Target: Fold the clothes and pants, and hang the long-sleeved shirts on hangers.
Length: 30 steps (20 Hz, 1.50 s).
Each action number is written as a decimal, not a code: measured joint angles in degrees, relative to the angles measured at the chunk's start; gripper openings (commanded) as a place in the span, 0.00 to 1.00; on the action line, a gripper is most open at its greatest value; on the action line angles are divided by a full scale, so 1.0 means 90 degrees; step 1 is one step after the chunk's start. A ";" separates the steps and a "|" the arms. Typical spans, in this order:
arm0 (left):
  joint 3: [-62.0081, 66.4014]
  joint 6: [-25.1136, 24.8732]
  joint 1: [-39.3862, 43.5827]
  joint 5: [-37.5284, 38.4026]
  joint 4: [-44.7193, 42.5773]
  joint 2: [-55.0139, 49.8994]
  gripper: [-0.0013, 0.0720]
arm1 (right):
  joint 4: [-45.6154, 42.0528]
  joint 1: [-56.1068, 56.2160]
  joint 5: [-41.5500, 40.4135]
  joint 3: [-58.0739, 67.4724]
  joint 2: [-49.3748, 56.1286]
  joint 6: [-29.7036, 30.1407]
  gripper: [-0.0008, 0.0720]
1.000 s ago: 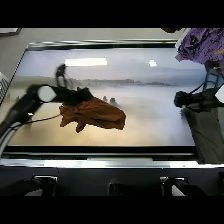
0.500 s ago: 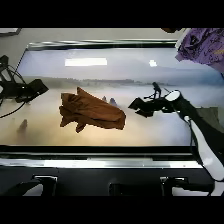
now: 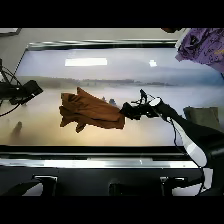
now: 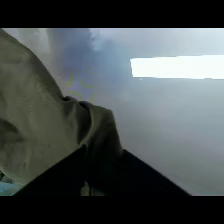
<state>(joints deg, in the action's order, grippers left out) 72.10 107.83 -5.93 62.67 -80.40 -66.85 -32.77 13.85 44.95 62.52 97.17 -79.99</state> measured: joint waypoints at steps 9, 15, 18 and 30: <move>-0.2288 -0.1613 -0.1452 -0.0027 0.1950 -0.0022 0.73 | -0.0168 0.0061 -0.0078 0.0180 -0.0437 0.0270 0.05; -0.3383 -0.2606 -0.1328 -0.0634 0.3439 -0.0515 0.73 | -0.0376 0.0068 0.0002 0.0202 -0.0612 0.0211 0.05; -0.3507 -0.2737 -0.1127 -0.0942 0.3772 -0.0787 0.73 | -0.0406 0.0068 0.0032 0.0204 -0.0629 0.0148 0.05; -0.3160 -0.2960 -0.0721 -0.1666 0.4544 -0.1290 0.03 | -0.0699 0.0068 0.0114 0.0260 -0.1127 0.0092 0.04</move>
<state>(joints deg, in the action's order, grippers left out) 43.66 81.19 -12.43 47.68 -39.51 -78.46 -39.07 14.46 45.98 64.86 87.02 -79.15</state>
